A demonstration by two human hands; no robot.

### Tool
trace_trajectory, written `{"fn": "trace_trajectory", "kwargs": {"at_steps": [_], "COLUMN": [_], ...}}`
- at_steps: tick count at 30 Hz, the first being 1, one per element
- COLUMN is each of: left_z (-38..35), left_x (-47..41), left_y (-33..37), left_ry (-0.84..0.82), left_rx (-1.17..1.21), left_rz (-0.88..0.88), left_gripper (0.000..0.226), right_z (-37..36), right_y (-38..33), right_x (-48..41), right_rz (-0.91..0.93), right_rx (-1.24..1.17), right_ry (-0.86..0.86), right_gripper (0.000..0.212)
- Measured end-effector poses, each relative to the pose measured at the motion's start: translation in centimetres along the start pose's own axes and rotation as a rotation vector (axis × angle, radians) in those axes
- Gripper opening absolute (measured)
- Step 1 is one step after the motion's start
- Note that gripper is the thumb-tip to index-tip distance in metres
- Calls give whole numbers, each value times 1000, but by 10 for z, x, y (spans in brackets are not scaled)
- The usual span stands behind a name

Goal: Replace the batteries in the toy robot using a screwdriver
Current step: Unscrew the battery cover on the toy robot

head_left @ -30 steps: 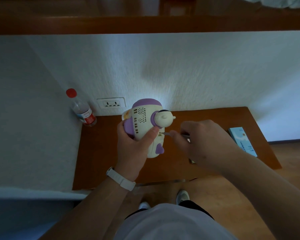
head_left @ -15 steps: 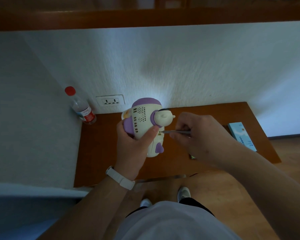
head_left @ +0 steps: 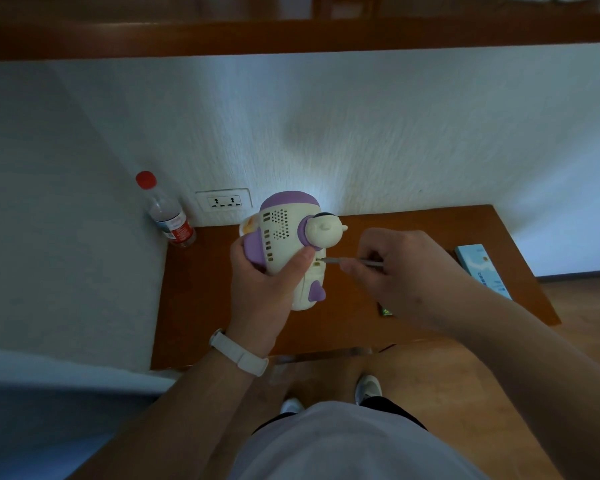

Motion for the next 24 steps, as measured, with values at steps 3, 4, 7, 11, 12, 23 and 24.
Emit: {"fn": "trace_trajectory", "kwargs": {"at_steps": [3, 4, 7, 11, 12, 23, 24], "left_z": [1, 1, 1, 1, 1, -2, -2], "left_x": [3, 3, 4, 6, 7, 15, 15], "left_y": [2, 2, 3, 2, 2, -2, -2], "left_ry": [2, 2, 3, 7, 7, 6, 8], "left_rx": [7, 10, 14, 16, 16, 12, 7], "left_rz": [-3, -6, -9, -12, -12, -1, -5], "left_gripper": [86, 86, 84, 86, 86, 83, 81], "right_z": [1, 2, 3, 3, 3, 4, 4], "right_y": [4, 5, 7, 13, 14, 7, 6], "right_x": [2, 3, 6, 9, 10, 22, 22], "right_rz": [-19, -25, -43, -105, -113, -37, -27], "right_rx": [-85, -110, -170, -292, -323, -497, -454], "right_ry": [11, 25, 63, 113, 126, 182, 173], "right_gripper": [25, 24, 21, 16, 15, 6, 4]}}
Point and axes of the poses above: each hand's wrist, its own x-axis away from the middle knuckle, its own z-axis out of the back of the hand, y = z × x, the point moved 10 cm from there along -x, towards the middle knuckle, and after that the axes turned 5 degrees about z, right-handed, at the moved point
